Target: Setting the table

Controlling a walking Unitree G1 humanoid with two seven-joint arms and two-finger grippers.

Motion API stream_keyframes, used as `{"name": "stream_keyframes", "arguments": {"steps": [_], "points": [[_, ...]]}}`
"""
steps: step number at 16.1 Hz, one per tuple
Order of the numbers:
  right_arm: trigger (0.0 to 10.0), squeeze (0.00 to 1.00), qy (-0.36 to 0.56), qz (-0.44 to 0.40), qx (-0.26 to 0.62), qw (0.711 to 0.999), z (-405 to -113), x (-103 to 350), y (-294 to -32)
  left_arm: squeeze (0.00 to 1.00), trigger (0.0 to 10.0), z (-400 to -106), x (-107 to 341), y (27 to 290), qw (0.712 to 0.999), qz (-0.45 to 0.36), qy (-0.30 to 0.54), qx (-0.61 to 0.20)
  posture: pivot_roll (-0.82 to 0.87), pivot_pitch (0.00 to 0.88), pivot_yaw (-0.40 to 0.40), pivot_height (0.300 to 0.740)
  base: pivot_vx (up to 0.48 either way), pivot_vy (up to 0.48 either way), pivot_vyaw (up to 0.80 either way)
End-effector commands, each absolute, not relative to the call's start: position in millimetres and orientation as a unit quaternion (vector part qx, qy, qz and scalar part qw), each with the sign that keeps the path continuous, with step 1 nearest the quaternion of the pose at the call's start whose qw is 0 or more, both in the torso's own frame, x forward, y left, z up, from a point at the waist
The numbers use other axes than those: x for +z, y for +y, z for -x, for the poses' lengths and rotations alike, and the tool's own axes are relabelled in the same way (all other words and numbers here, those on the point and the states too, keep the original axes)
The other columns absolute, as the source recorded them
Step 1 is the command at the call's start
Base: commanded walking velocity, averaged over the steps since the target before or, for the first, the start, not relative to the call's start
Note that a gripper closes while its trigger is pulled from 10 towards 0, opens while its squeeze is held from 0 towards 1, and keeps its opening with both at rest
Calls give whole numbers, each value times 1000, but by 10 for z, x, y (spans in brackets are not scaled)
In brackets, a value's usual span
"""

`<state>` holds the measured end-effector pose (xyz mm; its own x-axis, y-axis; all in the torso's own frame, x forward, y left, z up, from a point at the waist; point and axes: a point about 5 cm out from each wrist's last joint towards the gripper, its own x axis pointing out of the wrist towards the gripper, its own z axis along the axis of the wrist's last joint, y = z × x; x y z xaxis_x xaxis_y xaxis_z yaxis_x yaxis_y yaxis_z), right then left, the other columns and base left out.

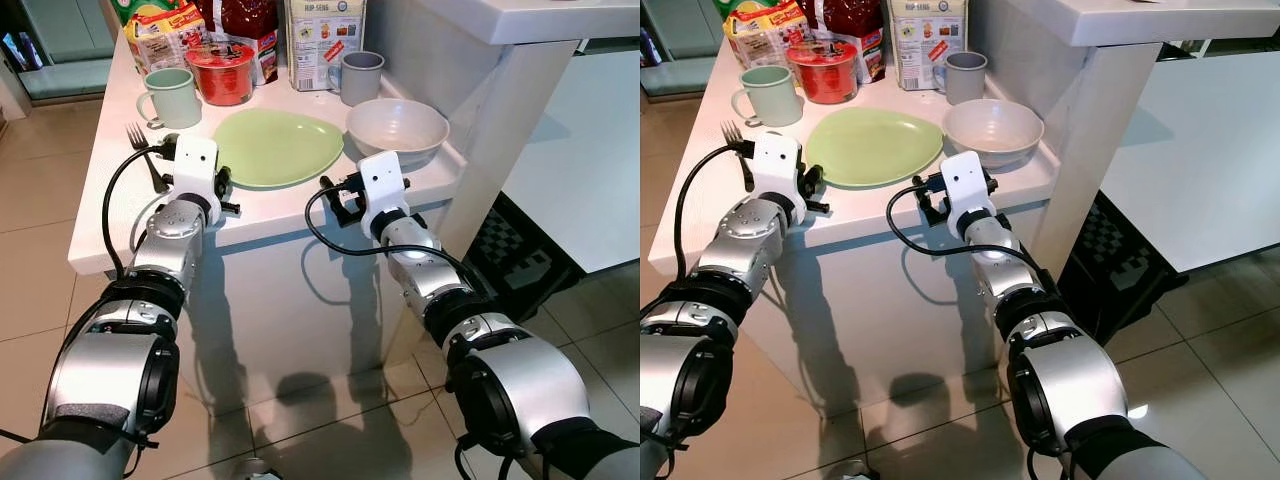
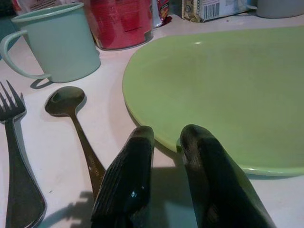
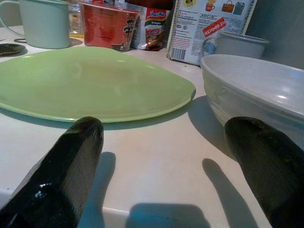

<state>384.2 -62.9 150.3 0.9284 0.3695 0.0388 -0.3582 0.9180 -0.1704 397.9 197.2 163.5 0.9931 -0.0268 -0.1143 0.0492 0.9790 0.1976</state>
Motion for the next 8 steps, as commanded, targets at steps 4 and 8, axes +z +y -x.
{"name": "stream_keyframes", "arguments": {"steps": [4, 8], "points": [[10000, 0, -38, 78, 184, 979, -3858, 1539, -622, 0, 10000, -4030, 1828, 2049, 996, -84, 30, 2, 124, 0, -10, 740, 207, 0, 0], [10000, 0, -36, 79, 186, 979, -3854, 1529, -617, 0, 10000, -4042, 1905, 2101, 996, -82, 21, 9, 125, 0, -11, 740, 480, 0, 0]]}}
